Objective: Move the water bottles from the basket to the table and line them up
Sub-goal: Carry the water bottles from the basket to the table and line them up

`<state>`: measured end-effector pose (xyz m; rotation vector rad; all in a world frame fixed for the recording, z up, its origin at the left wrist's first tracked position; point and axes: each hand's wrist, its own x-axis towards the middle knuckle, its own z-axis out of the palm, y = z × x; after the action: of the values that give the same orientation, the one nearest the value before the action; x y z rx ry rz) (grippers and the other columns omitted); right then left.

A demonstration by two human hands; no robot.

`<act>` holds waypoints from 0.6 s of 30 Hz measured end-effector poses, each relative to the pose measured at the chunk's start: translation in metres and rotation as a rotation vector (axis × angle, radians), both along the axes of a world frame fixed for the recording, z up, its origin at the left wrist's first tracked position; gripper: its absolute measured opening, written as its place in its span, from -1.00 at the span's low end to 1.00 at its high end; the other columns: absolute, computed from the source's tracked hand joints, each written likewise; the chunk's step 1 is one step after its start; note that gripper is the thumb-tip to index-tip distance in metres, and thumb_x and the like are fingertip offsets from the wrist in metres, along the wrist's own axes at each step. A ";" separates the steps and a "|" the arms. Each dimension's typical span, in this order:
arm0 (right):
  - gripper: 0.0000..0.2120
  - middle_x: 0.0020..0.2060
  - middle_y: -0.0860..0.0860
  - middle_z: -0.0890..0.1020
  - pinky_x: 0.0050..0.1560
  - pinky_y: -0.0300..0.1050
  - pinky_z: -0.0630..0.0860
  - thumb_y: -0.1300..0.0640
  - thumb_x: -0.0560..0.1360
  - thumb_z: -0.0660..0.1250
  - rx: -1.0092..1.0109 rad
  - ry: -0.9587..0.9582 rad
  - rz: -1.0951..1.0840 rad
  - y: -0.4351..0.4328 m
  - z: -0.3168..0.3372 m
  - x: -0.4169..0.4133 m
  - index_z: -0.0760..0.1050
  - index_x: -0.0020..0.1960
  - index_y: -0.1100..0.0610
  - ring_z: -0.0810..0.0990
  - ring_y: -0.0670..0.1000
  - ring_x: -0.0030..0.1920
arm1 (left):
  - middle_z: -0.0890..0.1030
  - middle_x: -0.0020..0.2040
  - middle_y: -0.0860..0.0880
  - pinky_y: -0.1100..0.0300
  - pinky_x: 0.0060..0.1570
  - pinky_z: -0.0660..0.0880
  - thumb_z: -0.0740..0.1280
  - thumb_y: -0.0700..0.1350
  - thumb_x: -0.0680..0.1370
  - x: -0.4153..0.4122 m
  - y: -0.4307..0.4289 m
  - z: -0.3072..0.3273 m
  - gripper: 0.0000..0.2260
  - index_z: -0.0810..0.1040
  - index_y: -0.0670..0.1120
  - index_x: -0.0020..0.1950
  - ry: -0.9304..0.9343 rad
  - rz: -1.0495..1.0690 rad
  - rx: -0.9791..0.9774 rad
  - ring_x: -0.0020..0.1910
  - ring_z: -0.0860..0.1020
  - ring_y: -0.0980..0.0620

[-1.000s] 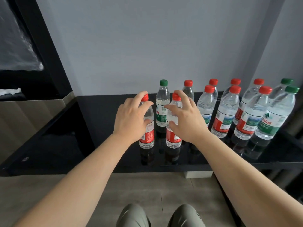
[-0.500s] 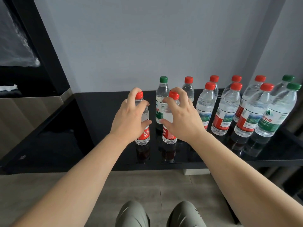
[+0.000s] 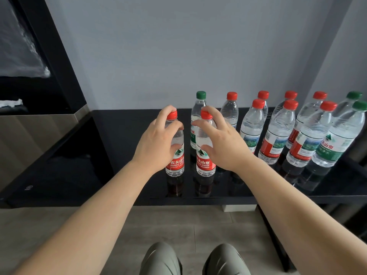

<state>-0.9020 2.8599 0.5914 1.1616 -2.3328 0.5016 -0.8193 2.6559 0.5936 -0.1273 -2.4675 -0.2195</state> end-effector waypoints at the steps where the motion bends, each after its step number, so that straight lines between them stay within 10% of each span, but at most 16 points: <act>1: -0.28 0.61 0.01 0.12 0.22 0.15 0.55 0.19 0.43 0.56 0.017 0.034 -0.038 0.000 0.000 0.001 0.33 0.48 -0.07 0.46 0.21 0.35 | 0.25 0.53 -0.03 0.00 0.14 0.58 0.61 -0.13 0.42 0.001 -0.001 0.000 -0.57 0.53 -0.05 0.21 0.001 0.005 -0.005 0.29 0.51 -0.13; 18: -0.29 0.60 0.02 0.06 -0.02 0.09 0.67 0.25 0.40 0.58 -0.055 -0.021 -0.110 -0.014 -0.009 0.006 0.30 0.42 0.02 0.46 0.26 0.33 | 0.01 0.65 0.00 -0.04 0.21 0.59 0.61 -0.22 0.40 0.003 -0.010 -0.008 -0.44 0.47 -0.02 0.33 -0.067 -0.049 0.056 0.51 0.35 -0.12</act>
<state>-0.8963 2.8461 0.5822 1.0011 -2.3702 0.5378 -0.8165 2.6456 0.5859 -0.1596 -2.5240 -0.3183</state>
